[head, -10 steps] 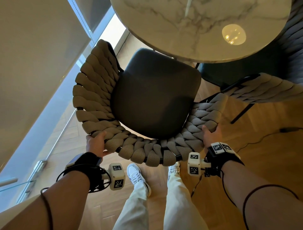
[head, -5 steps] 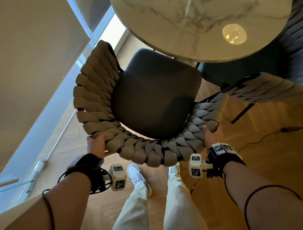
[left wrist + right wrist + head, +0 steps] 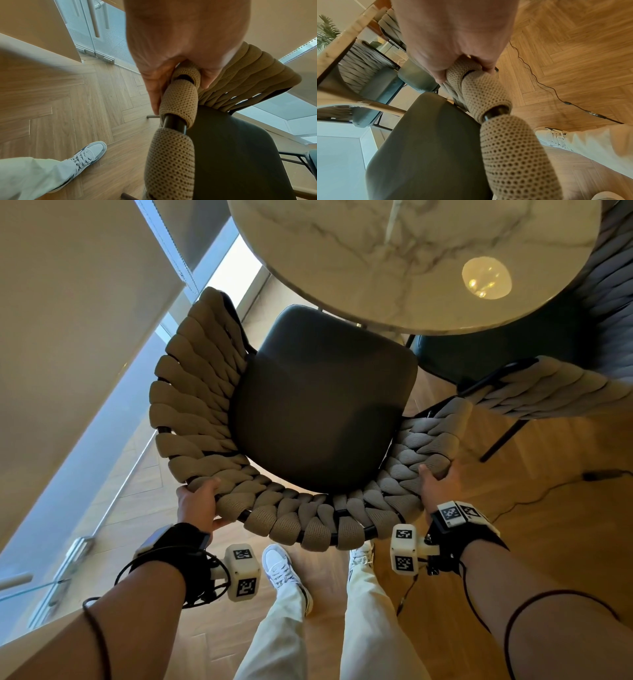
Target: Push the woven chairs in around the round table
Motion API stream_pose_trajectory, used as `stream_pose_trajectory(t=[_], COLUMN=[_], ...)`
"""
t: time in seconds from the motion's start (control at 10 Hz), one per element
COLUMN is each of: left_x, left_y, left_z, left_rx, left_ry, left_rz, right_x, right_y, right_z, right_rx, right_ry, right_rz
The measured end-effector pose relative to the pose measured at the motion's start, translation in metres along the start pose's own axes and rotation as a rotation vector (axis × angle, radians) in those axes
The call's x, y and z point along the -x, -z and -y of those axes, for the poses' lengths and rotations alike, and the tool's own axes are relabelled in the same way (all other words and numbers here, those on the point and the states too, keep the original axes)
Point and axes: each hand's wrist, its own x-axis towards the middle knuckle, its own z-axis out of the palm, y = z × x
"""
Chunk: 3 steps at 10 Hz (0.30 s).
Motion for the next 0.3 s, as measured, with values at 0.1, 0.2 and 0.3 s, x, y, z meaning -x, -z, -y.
stream_pose_trajectory(t=[0.1,0.2,0.3], left_x=[0.008,0.022,0.059], left_y=[0.004,0.014,0.043], left_z=[0.0,0.001,0.022], left_rx=[0.025,0.02,0.024], left_ry=[-0.023,-0.007,0.086], left_rz=[0.036,0.105,0.111], right_x=[0.0,-0.005,-0.01], right_y=[0.003,0.01,0.028], right_z=[-0.001,0.008,0.018], right_rx=[0.018,0.05,0.134], right_ry=[-0.003,0.043,0.235], right_rz=[0.024,0.027,-0.049])
